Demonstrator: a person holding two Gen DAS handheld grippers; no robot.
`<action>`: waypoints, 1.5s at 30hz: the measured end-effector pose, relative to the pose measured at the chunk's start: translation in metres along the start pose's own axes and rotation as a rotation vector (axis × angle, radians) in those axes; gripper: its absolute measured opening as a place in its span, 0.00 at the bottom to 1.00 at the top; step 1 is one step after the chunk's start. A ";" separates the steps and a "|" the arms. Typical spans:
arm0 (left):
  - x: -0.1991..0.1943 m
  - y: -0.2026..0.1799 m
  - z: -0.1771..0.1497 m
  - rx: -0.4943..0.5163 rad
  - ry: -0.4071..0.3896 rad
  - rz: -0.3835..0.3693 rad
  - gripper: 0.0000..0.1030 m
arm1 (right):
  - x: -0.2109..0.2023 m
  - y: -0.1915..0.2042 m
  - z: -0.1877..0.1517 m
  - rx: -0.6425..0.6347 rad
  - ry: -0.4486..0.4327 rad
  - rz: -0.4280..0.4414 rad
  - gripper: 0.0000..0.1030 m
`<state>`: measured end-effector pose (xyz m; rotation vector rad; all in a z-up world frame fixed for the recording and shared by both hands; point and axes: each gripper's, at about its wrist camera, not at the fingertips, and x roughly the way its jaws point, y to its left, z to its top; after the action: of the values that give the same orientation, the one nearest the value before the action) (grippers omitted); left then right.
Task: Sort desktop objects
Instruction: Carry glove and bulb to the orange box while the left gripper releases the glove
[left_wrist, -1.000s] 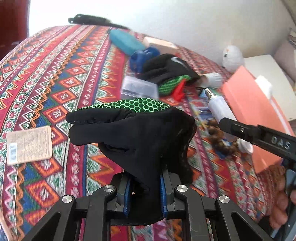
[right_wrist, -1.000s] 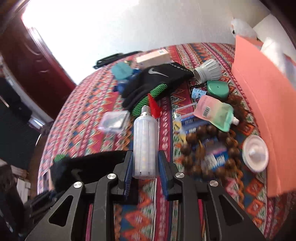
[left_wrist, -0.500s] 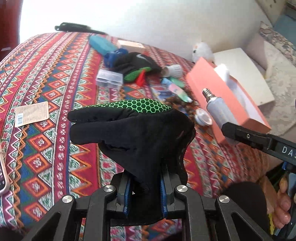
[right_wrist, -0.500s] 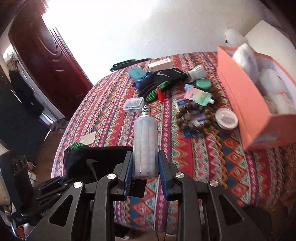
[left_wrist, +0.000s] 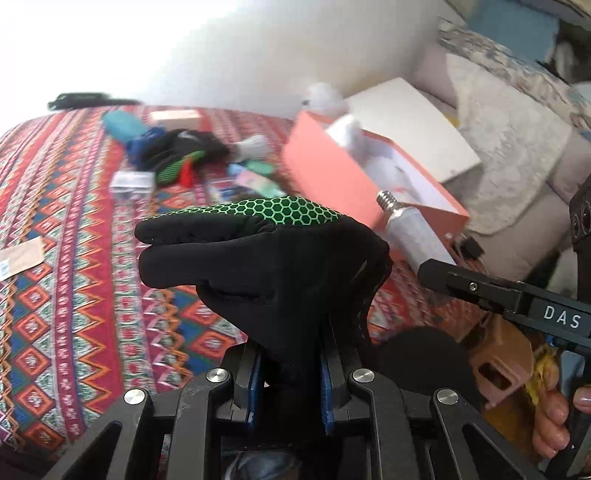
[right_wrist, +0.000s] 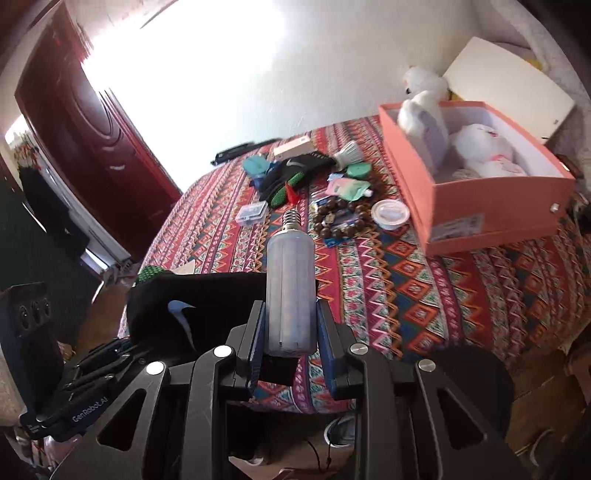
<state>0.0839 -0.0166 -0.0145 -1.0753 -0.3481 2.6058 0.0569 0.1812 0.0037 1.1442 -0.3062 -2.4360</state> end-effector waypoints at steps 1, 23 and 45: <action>0.000 -0.009 0.000 0.017 0.003 -0.009 0.17 | -0.009 -0.003 -0.003 0.007 -0.013 -0.003 0.27; 0.097 -0.192 0.115 0.295 -0.003 -0.207 0.17 | -0.131 -0.147 0.029 0.179 -0.282 -0.229 0.27; 0.315 -0.151 0.244 0.092 0.150 -0.045 0.84 | 0.059 -0.301 0.189 0.128 -0.096 -0.415 0.71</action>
<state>-0.2761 0.2112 0.0019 -1.2082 -0.2138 2.4578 -0.2089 0.4228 -0.0275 1.2486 -0.2789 -2.8751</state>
